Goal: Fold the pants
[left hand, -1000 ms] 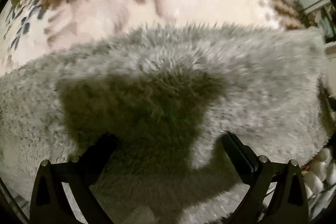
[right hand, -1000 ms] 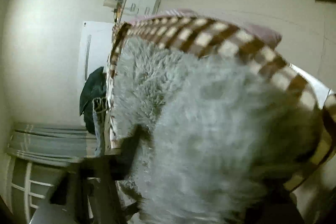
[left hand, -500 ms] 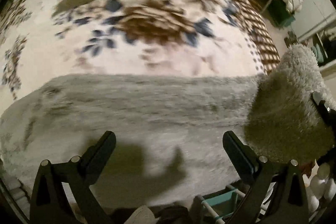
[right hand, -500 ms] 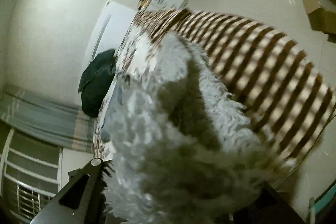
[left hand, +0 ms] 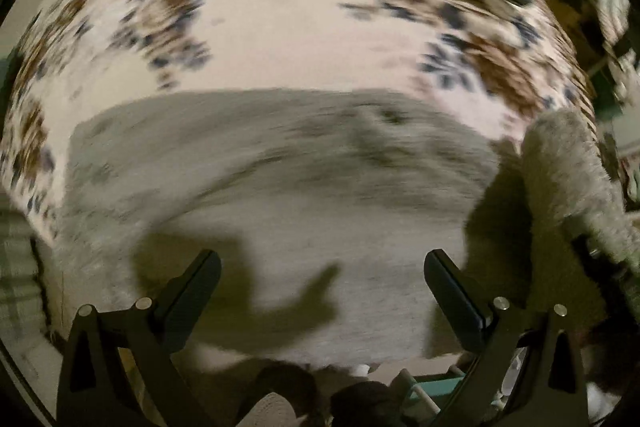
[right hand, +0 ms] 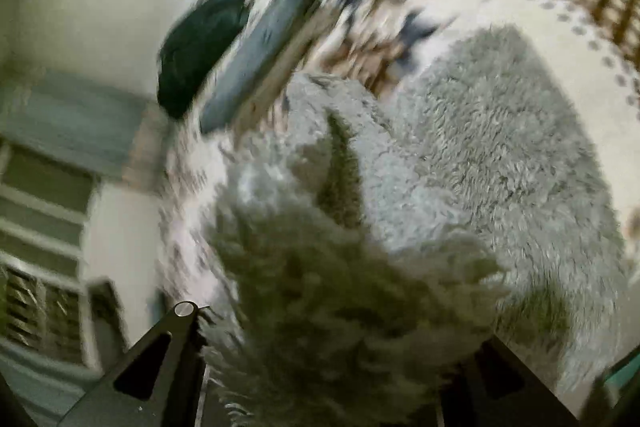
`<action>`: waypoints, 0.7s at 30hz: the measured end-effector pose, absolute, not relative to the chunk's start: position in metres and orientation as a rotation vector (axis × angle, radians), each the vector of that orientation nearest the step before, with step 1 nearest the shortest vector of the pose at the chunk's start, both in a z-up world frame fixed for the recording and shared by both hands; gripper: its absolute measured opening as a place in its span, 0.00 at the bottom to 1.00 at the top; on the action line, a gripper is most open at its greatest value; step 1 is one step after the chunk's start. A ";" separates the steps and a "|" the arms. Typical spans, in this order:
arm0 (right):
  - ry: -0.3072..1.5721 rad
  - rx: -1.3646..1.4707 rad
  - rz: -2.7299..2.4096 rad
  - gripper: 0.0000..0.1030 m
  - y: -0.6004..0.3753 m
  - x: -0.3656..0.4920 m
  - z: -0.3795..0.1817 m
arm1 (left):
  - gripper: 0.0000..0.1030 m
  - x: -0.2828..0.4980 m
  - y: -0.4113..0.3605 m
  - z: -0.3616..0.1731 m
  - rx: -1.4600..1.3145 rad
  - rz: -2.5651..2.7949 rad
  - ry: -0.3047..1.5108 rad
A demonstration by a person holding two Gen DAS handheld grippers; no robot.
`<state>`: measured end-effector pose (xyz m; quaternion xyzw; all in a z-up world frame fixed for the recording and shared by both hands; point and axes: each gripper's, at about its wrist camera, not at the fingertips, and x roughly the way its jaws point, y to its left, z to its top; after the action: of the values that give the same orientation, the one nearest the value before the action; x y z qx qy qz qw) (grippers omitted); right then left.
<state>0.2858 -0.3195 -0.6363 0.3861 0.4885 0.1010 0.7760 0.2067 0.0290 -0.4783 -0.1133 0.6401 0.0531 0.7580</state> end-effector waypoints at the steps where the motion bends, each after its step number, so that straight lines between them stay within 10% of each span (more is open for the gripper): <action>1: 1.089 0.783 0.228 0.18 -0.300 0.286 -0.644 | 1.00 0.205 0.036 -0.480 -0.256 0.127 1.400; 5: 1.215 0.506 0.231 0.30 -0.238 0.287 -0.669 | 1.00 0.192 0.070 -0.482 -0.320 0.158 1.428; 9: 1.342 0.351 0.402 0.68 -0.185 0.276 -0.675 | 1.00 0.193 0.076 -0.473 -0.321 0.132 1.415; 21: 1.359 0.528 0.182 0.79 -0.311 0.238 -0.636 | 1.00 0.234 -0.021 -0.483 -0.252 -0.021 1.388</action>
<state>0.2376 -0.3112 -0.6363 0.2408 0.6201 0.0832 0.7420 0.2340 -0.0209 -0.4833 -0.1159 0.6380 -0.0097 0.7612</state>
